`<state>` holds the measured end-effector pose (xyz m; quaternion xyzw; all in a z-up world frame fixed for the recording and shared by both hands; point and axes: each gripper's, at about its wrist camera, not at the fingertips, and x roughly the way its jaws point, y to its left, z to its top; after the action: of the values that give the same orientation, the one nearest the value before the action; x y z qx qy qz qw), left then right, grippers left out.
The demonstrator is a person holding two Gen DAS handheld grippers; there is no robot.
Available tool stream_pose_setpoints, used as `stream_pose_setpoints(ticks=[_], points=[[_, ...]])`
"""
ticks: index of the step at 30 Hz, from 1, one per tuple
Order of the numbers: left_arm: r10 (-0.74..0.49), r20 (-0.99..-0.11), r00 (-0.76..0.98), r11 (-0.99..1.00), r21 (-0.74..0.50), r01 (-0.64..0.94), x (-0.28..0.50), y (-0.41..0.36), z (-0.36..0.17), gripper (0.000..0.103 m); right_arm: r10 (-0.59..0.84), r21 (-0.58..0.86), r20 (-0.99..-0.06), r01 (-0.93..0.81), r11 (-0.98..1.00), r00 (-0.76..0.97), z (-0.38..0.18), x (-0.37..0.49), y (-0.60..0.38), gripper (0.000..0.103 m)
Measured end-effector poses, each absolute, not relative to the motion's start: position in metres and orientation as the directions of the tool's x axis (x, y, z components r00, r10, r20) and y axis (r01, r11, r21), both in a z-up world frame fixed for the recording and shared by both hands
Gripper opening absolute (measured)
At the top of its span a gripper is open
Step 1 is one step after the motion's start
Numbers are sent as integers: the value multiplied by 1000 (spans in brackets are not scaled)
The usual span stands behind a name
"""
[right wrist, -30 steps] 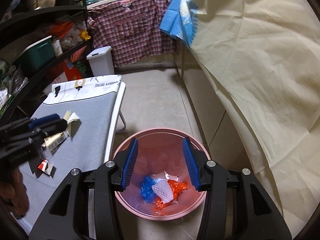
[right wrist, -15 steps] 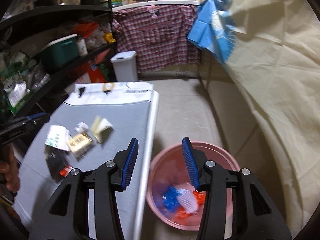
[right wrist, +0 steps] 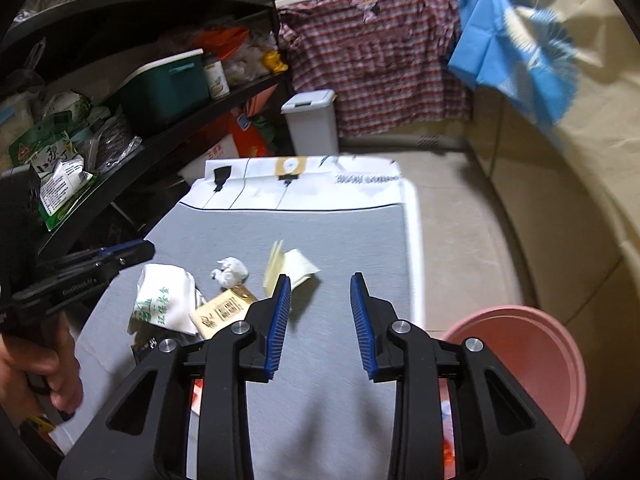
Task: Collect trash
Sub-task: 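Move both tools back to the table and grasp the yellow tissue with the right gripper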
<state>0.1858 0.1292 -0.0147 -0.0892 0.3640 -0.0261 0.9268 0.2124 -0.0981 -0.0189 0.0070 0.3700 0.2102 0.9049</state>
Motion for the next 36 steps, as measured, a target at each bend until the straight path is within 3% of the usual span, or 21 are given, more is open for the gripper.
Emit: stream_pose_setpoints(ticks=[15, 17, 20, 25, 30, 32, 36], points=[[-121, -743, 658, 981, -189, -33, 228, 118, -61, 15, 411, 201, -761, -421, 885, 501, -78, 252, -53, 32], [-118, -753, 647, 981, -190, -42, 233, 116, -63, 32, 409, 204, -771, -420, 885, 488, -82, 255, -52, 32], [-99, -765, 636, 982, -178, -61, 241, 113, -67, 38, 408, 206, -779, -421, 884, 476, -86, 258, -52, 32], [-82, -801, 593, 982, -167, -89, 252, 114, -81, 38, 405, 206, -795, -428, 880, 452, -95, 262, -47, 31], [-86, -824, 560, 984, -158, -82, 259, 112, -89, 37, 395, 188, -807, -444, 876, 438, -101, 262, -44, 8], [-87, -828, 555, 984, -157, -80, 260, 111, -91, 37, 395, 185, -808, -447, 875, 437, -100, 261, -44, 4], [-95, -836, 541, 984, -160, -75, 261, 110, -94, 20, 397, 181, -799, -449, 875, 452, -94, 260, -45, 2]])
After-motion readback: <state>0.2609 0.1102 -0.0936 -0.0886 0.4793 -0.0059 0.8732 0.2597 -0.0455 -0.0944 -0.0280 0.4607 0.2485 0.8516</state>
